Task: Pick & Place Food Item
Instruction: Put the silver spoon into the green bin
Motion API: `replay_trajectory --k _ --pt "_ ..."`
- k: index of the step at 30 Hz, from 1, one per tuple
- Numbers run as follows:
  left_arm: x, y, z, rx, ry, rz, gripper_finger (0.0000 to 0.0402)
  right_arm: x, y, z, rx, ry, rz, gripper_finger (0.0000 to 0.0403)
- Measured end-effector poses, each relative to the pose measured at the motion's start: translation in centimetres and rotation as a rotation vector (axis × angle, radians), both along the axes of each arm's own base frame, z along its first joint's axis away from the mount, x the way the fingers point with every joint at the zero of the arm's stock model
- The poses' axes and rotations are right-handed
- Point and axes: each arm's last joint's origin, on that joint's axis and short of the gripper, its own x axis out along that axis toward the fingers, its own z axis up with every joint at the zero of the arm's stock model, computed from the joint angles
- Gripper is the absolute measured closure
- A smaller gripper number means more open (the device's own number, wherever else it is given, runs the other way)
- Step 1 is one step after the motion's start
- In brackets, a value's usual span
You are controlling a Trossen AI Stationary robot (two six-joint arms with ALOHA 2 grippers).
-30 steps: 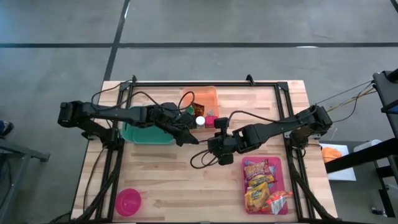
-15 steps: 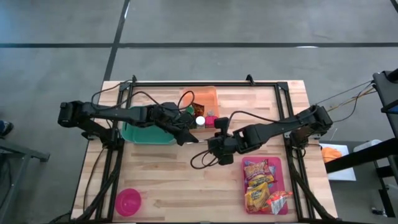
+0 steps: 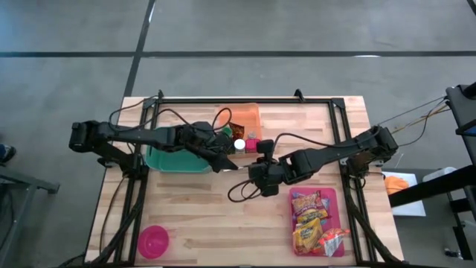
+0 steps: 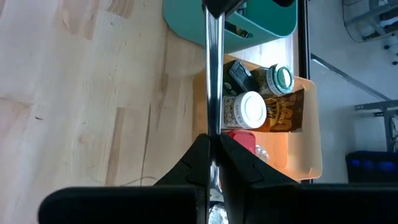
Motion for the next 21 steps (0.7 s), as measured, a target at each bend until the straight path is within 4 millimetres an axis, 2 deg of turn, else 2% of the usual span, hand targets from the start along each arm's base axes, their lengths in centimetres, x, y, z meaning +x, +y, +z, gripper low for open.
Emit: replay_trajectory --k 8,12,16,21 --pt "0.06 -0.04 0.17 -0.006 -0.014 -0.012 0.0277 0.20 -0.06 0.15 0.000 -0.024 -0.008 0.0391" --pt "0.03 -0.06 0.12 -0.011 -0.006 -0.015 0.0246 0.19 -0.02 0.15 0.000 -0.024 -0.005 0.0391" --pt "0.03 -0.03 0.10 -0.007 -0.004 -0.007 0.0251 0.28 0.01 0.18 0.001 -0.031 -0.001 0.0391" --pt "0.03 -0.03 0.10 0.003 -0.008 -0.011 0.0312 0.31 0.04 0.20 0.002 -0.033 0.003 0.0391"
